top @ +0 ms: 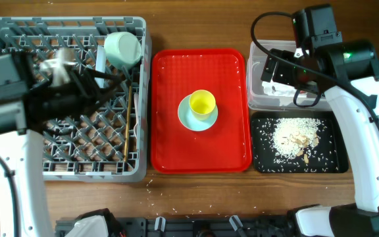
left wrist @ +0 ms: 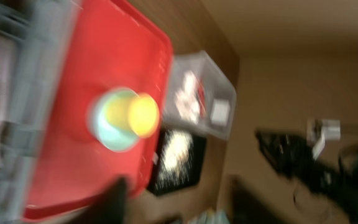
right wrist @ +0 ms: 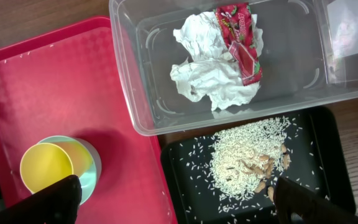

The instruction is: Sort waste into correct bins and load items into the dishwasher rack

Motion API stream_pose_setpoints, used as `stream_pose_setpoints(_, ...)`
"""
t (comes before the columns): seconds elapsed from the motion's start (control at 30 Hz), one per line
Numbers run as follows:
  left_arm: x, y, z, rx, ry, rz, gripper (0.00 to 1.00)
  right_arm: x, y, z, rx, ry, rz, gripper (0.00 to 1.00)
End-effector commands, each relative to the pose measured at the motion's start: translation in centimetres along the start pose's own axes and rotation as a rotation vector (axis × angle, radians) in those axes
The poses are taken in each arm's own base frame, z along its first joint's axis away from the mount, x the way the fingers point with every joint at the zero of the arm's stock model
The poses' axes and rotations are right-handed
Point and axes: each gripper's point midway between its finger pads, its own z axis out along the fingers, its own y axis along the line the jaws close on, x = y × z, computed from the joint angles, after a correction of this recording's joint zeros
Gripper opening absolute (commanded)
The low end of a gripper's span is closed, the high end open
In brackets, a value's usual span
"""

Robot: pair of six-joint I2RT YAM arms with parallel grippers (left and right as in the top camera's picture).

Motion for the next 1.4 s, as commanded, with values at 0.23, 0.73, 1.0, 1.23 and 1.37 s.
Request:
stream_pose_setpoints(0.23,11.0,-4.6,13.6,-0.335,0.086,0.669,0.45,-0.2,-0.1,0.1,0.01,-0.005,0.02,1.0)
stream_pose_setpoints(0.73,13.0,-1.4,22.8,-0.546,0.053,0.912,0.14,-0.2,-0.1,0.1,0.01,-0.005,0.02,1.0)
stream_pose_setpoints(1.0,11.4,2.3,25.8,-0.626,0.081,0.871,0.29,-0.2,-0.1,0.1,0.01,-0.005,0.02,1.0)
stream_pose_setpoints(1.23,11.7,4.9,28.1,-0.663,0.133,0.878,0.19,-0.2,-0.1,0.1,0.01,-0.005,0.02,1.0)
stream_pose_setpoints(1.37,11.9,5.4,27.9,-0.68,0.15,0.877,0.11,-0.2,-0.1,0.1,0.01,-0.005,0.02,1.0)
